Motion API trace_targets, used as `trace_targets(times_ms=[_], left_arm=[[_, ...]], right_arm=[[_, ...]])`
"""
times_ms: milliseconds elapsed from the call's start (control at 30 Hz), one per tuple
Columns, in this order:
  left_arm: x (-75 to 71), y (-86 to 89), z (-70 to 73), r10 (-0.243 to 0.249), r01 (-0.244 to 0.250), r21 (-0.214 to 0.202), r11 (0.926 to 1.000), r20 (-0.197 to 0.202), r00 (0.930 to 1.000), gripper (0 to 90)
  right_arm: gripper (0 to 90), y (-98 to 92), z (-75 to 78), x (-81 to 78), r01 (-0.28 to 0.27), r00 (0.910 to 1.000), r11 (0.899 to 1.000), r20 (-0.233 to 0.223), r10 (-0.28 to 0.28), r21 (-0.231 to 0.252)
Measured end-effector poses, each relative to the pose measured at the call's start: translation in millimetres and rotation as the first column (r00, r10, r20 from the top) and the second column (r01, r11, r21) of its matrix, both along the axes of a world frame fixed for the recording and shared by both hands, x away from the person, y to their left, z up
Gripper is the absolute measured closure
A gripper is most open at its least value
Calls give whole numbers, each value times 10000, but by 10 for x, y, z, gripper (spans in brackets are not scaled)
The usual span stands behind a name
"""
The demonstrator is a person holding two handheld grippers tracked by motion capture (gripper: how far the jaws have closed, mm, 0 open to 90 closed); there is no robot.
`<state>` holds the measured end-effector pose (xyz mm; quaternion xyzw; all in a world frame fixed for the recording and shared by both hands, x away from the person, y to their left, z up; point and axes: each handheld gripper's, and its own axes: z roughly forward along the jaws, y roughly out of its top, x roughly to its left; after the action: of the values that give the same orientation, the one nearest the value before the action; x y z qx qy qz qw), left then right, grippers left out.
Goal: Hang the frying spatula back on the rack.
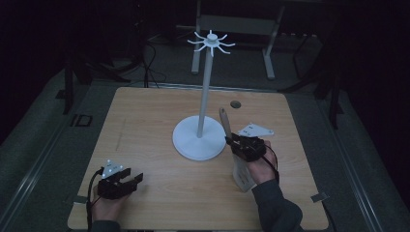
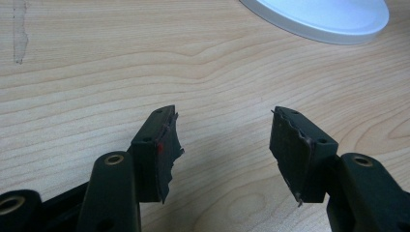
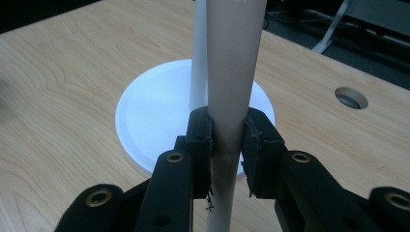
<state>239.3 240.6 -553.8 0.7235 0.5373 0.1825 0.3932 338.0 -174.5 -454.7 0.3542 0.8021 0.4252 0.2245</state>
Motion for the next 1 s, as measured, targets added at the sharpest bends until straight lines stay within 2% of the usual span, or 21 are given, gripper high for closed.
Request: trace_targets(times_ms=[533,1000], left_arm=[[1,1,-1,5,-5,0,10000,-10,10000,431],[-1,3,-1,7,-7,-22,10000,1,10000,431]], right_arm=[[745,19,149,34,114,9989,9991,454,-133,406],[745,38,241,72,200,9971,9983,716,-240,555]])
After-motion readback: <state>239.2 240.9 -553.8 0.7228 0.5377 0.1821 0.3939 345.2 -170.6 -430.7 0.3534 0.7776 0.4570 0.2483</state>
